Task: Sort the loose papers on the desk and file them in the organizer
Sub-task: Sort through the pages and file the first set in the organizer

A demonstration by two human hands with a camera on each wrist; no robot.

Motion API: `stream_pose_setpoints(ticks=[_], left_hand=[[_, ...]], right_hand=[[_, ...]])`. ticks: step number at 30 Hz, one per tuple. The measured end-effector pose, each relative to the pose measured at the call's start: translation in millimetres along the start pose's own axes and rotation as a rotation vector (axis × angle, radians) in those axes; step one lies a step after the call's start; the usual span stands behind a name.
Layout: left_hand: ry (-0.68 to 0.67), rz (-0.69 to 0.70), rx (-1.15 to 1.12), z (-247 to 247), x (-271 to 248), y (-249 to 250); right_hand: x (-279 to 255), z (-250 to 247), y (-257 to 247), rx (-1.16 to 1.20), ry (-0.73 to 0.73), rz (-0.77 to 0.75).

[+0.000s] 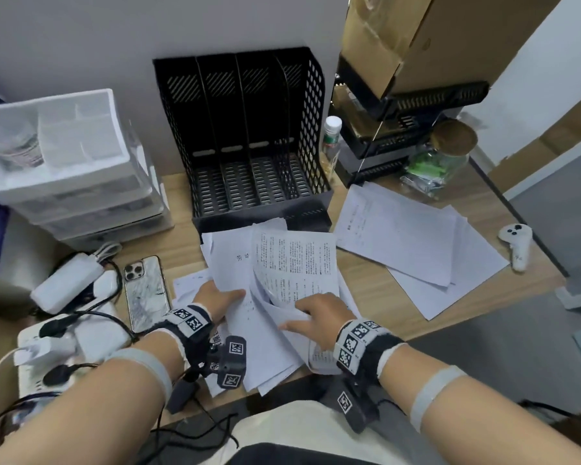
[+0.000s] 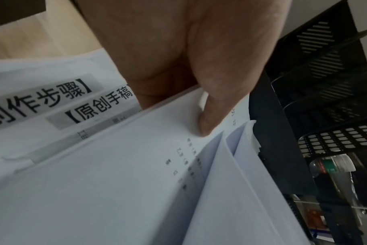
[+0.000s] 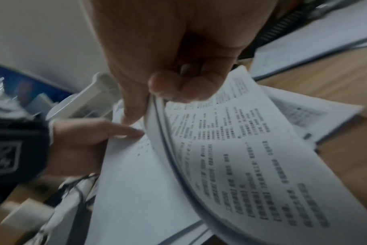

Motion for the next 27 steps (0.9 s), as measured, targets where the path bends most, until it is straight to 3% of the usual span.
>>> stream_pose_setpoints(ticks=[5,10,14,18,20,22,27], left_hand=[[-0.024,-0.035,-0.040,1.9,-0.1,-4.9],[-0.043,-0.066,-0.064,5.0,-5.1,-3.6],[-0.045,-0.044,-0.016,2.3,12.5,-19.1],[-0.042,-0.027,0.045,-1.9,2.3,-13.1],[-0.046,-0.017,0.108,-3.5,-8.6,-4.2],[-0.039,-0.014,0.124,-3.9,-12.2,-1.5],[-0.035,-0.001,0.072,-3.5,-12.3,-3.2]], right_hand=[[-5.5,-4.5,24.1,0.299,0.004,0.180],[-0.6,-10.8,31.1,0.598,0.228,0.319],[-4.0,-24.2,44.2,0.557,0.267,0.266],[-7.7,-47.4,80.4,0.498,0.558,0.329],[-11.2,-58.6,86.1,0.477,0.629,0.378],[-13.7,-59.8,78.3,0.497,0.577,0.333],[-7.6,-14.1,36.0,0.507,0.001,0.182]])
Point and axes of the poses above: each hand's wrist, its own x-axis towards the middle knuckle, its own z-axis out of the palm, y = z × x, the point moved 2 cm from there along x, towards the middle knuckle, and after that the axes turned 1 degree about -z, right-handed, at the moved point
